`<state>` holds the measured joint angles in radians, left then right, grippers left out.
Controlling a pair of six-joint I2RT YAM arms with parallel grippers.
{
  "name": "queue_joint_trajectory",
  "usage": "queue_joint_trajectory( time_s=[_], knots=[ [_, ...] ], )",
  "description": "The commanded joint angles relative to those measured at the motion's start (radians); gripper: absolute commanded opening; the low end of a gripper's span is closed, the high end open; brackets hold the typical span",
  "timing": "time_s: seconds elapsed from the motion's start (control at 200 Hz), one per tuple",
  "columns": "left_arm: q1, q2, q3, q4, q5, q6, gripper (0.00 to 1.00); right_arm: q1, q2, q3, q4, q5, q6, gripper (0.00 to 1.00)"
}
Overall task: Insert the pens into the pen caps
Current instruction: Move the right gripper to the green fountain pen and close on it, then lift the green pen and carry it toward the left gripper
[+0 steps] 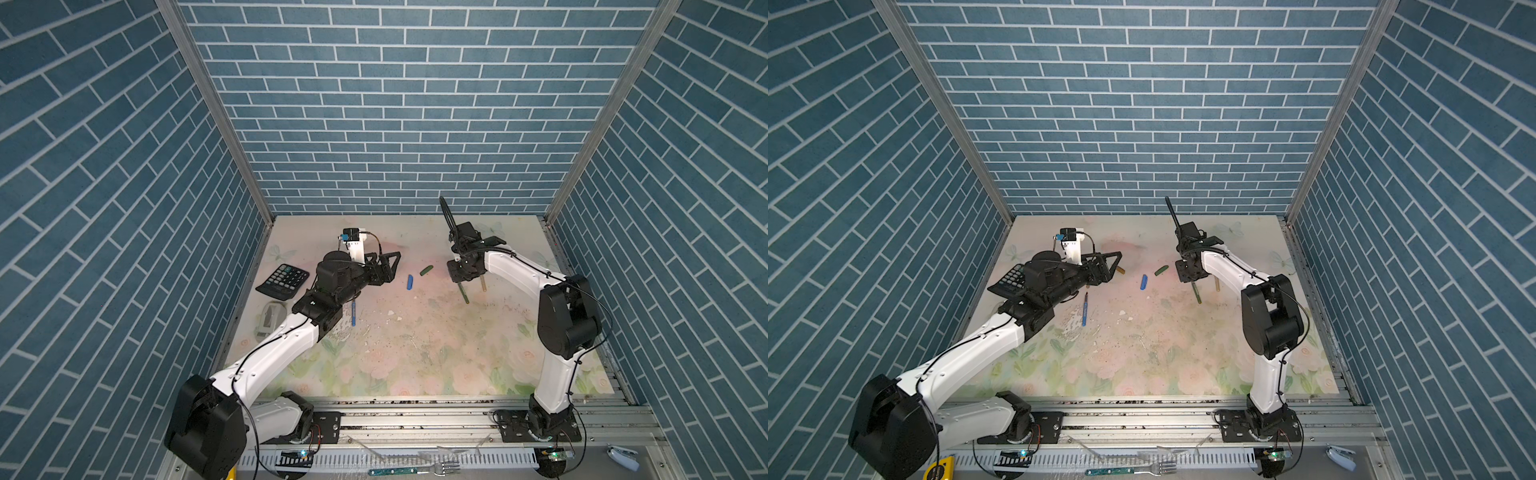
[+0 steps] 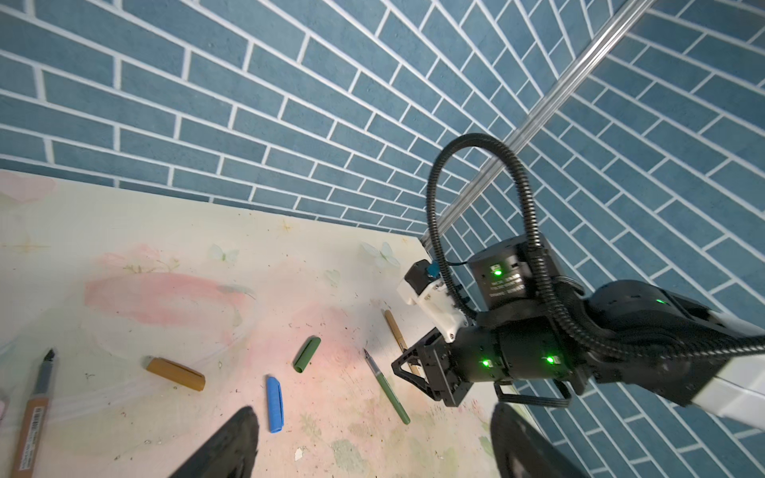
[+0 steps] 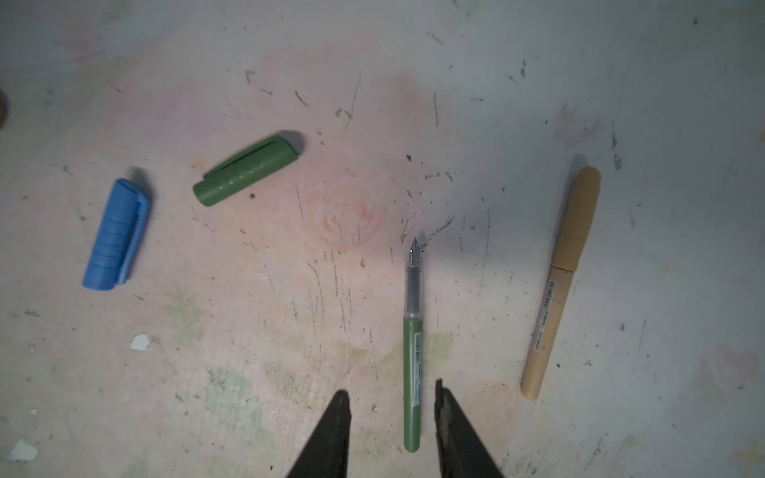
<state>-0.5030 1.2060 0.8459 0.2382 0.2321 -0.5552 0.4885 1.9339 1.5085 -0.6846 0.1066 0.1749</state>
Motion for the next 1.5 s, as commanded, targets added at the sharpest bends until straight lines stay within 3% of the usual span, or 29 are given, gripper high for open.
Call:
queue_joint_trajectory(
  time_s=[0.0,0.165,0.75,1.0,1.19,1.365,1.495],
  knots=[
    [-0.014,0.045,0.064,-0.065,0.077,0.019,0.84,-0.010,0.058,0.037,-0.055,0.019,-0.012,0.36],
    [-0.052,0.105,0.092,-0.072,0.143,0.012,0.80,-0.032,0.098,0.049,-0.054,-0.010,-0.017,0.36],
    [-0.074,0.120,0.088,-0.043,0.166,0.012,0.79,-0.065,0.166,0.056,-0.023,-0.092,-0.011,0.29],
    [-0.075,0.118,0.085,-0.041,0.163,0.013,0.78,-0.067,0.174,0.040,0.007,-0.101,0.024,0.18],
    [-0.080,0.107,0.073,-0.047,0.084,0.012,0.79,-0.067,0.143,0.000,0.029,-0.107,0.051,0.18],
    [-0.080,0.108,0.074,-0.041,0.101,0.007,0.79,-0.069,0.178,0.010,0.013,-0.122,0.050,0.24],
    [-0.085,0.098,0.073,-0.044,0.092,0.024,0.79,-0.068,0.169,-0.015,0.026,-0.123,0.067,0.15]
  ],
)
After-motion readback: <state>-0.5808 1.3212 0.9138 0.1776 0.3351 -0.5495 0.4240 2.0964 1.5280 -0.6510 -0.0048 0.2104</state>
